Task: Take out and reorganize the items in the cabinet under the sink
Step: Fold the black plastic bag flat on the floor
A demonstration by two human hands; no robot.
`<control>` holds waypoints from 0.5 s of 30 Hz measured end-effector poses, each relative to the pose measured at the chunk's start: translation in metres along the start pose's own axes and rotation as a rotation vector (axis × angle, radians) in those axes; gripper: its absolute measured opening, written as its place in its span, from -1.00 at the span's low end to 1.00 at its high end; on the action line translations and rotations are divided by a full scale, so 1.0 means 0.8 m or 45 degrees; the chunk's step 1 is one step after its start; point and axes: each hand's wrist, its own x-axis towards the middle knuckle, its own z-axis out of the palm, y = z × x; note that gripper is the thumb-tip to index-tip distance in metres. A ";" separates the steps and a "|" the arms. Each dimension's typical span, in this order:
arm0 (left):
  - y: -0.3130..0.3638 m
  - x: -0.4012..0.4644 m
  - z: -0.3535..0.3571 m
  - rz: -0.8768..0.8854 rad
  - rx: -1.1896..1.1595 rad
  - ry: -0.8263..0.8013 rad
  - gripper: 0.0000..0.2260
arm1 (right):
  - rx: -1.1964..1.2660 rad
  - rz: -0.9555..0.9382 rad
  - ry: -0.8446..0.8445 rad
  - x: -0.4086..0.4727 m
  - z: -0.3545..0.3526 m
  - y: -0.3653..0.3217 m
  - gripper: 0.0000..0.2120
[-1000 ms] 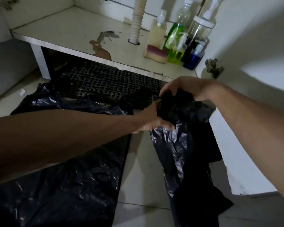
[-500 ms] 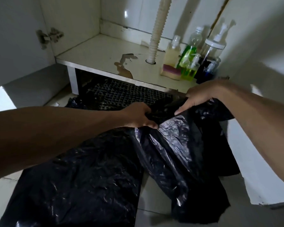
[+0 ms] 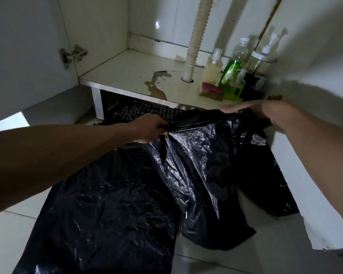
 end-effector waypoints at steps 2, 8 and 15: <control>-0.005 -0.006 -0.003 -0.011 -0.066 0.031 -0.71 | 0.158 0.014 -0.041 -0.002 0.003 0.006 -0.40; -0.030 -0.013 -0.014 -0.243 -0.371 0.311 -0.81 | 0.905 0.047 0.131 0.019 0.011 0.054 -0.67; -0.074 -0.036 -0.049 -0.628 -0.826 0.788 -0.76 | 1.013 0.332 0.075 0.054 0.041 0.069 -0.69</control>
